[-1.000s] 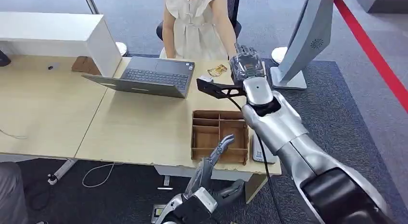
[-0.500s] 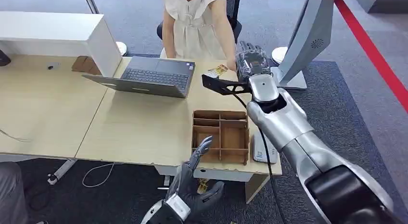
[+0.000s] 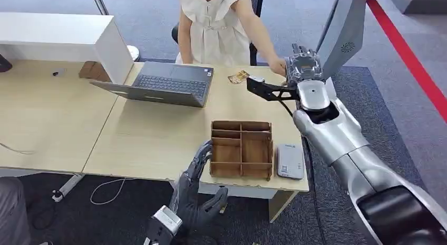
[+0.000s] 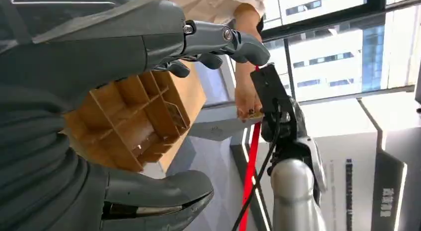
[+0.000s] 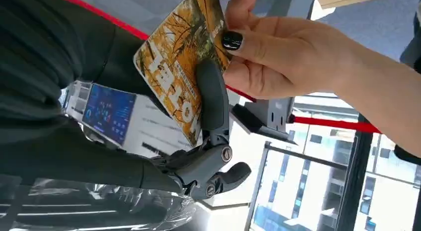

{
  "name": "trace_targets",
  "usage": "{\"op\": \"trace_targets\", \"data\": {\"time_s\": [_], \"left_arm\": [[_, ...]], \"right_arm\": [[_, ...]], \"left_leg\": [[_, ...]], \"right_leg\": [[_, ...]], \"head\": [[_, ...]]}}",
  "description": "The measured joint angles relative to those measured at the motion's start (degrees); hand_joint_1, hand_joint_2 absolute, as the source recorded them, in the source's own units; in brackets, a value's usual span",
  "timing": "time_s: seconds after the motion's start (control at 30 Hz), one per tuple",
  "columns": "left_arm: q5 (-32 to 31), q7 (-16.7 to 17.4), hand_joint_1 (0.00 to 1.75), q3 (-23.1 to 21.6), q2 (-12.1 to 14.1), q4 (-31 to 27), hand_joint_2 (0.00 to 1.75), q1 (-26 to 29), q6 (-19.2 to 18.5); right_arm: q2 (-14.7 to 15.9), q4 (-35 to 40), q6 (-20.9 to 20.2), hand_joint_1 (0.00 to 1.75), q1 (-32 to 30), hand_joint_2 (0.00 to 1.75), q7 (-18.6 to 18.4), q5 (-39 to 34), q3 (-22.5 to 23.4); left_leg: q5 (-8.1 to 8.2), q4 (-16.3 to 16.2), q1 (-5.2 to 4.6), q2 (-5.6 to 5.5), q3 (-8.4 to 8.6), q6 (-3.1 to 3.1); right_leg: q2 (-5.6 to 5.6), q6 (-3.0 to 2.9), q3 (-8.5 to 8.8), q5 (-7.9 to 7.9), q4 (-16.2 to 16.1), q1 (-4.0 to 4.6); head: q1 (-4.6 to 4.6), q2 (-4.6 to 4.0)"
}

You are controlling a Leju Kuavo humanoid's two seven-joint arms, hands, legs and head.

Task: Pass the card to the sensor for recognition and then transmit it.

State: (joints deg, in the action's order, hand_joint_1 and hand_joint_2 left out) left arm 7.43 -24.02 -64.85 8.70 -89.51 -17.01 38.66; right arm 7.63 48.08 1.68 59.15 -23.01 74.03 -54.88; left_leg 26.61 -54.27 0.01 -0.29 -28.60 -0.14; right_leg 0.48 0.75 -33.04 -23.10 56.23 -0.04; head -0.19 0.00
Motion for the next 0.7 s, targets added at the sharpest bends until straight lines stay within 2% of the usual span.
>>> {"op": "trace_targets", "data": {"time_s": [0.07,0.1,0.13,0.27,0.53,0.7], "left_arm": [[-0.02,0.00,0.00,0.37,-0.02,0.04,1.75,0.01,0.00],[0.00,0.00,0.00,0.51,-0.02,0.07,1.75,0.01,0.00],[-0.02,0.00,0.00,0.57,-0.02,0.11,1.75,0.03,0.00],[-0.57,-0.31,0.00,1.20,-0.11,0.28,1.75,0.21,-0.74],[-3.41,-1.05,0.00,3.61,-1.22,0.72,1.75,2.84,-4.33],[-4.26,-1.29,0.00,4.75,-1.75,0.96,1.75,3.90,-5.20]], "right_arm": [[0.66,0.83,-0.09,1.75,-0.21,1.75,-0.05,0.02,0.00],[0.94,1.23,-0.11,1.45,-0.29,1.75,-0.05,0.02,0.00],[1.14,1.51,-0.13,0.00,-0.37,1.75,-0.05,0.05,0.00],[1.82,2.86,0.78,0.00,-0.78,1.75,-1.02,0.22,0.11],[2.82,7.26,8.74,0.00,-3.26,1.75,-2.30,-1.03,2.67],[3.83,8.86,10.41,0.00,-5.31,1.75,-2.45,-1.20,3.98]], "left_leg": [[0.01,0.00,0.00,0.01,0.00,0.00],[0.01,0.00,0.00,0.01,0.00,0.01],[0.01,0.00,0.00,0.01,0.00,0.01],[0.00,0.00,0.01,0.01,0.01,0.01],[0.00,0.00,0.00,0.04,0.04,0.01],[0.00,0.00,0.00,0.03,0.03,0.01]], "right_leg": [[0.00,0.00,0.00,0.00,0.00,0.00],[0.00,0.00,-0.01,0.00,0.00,0.00],[0.00,0.00,-0.01,0.00,0.00,0.00],[0.01,0.00,0.00,0.00,0.00,0.01],[0.02,0.00,0.00,0.00,-0.01,0.00],[0.02,0.00,0.01,0.00,-0.01,0.00]], "head": [[0.02,0.00],[0.00,0.00],[0.02,0.00],[0.00,0.00],[0.00,0.00],[0.00,0.00]]}}
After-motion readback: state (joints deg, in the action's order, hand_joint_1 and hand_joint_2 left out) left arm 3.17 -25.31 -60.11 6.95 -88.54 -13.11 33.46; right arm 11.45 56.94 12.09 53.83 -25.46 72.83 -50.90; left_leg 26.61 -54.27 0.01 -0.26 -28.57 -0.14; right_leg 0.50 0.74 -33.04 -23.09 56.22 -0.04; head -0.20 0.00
